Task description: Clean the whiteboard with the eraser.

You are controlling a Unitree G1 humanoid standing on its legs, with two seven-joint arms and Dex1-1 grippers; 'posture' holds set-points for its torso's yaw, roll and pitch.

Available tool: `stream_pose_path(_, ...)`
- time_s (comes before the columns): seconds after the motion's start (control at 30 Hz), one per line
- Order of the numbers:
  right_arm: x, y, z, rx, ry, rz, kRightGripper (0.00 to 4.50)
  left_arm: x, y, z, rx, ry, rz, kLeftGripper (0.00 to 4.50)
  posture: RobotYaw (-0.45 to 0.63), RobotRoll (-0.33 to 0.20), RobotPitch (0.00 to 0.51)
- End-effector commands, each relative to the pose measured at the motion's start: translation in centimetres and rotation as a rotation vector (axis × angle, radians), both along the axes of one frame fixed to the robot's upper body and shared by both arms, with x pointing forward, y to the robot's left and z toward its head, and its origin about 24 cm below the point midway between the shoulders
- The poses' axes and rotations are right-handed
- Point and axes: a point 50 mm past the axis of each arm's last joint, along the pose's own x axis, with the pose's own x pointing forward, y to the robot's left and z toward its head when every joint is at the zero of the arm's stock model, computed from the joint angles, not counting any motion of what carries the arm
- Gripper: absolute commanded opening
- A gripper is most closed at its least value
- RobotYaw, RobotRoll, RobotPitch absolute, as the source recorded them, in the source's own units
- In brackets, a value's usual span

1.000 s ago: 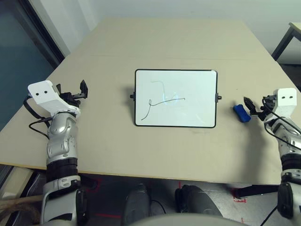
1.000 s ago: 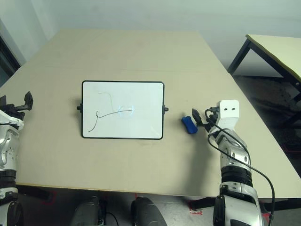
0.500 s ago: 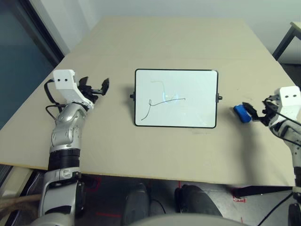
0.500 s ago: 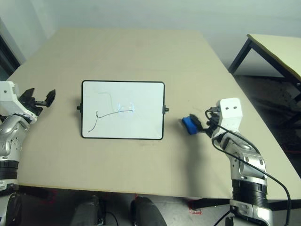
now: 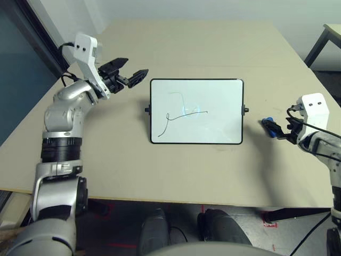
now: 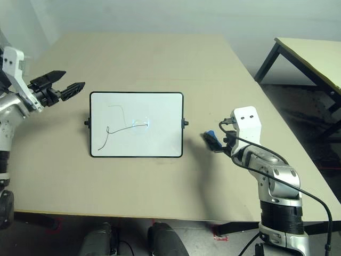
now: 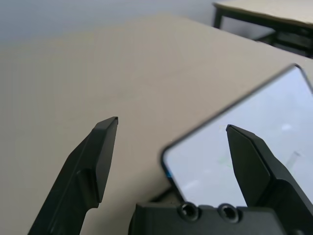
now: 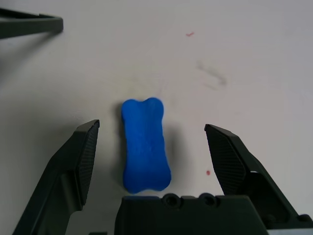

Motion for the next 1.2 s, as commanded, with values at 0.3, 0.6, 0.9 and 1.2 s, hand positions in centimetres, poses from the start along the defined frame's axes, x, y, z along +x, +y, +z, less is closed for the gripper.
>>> stream_pose_path(0.3, 0.6, 0.6, -1.3, -0.023, 0.052, 0.008, 4.49, -0.6, -3.3, 0.1, 0.033, 0.029, -0.134, 4.5, -0.16, 0.0, 0.036)
stream_pose_path(0.6, 0.9, 0.7, -2.1, -0.008, 0.091, -0.023, 3.31, -1.0, -3.7, -0.4, 0.047, 0.052, -0.155, 4.5, -0.15, 0.0, 0.041)
stream_pose_path(0.9, 1.5, 0.8, -1.6, -0.019, 0.09, -0.049, 0.62, -0.9, -3.8, -0.2, 0.036, 0.046, -0.152, 4.5, -0.15, 0.0, 0.048)
stream_pose_path(1.2, 4.0, 2.8, 4.9, -0.078, -0.068, 0.079, 0.26, -0.9, -4.5, -0.6, 0.058, 0.062, -0.188, 4.5, -0.18, 0.0, 0.1)
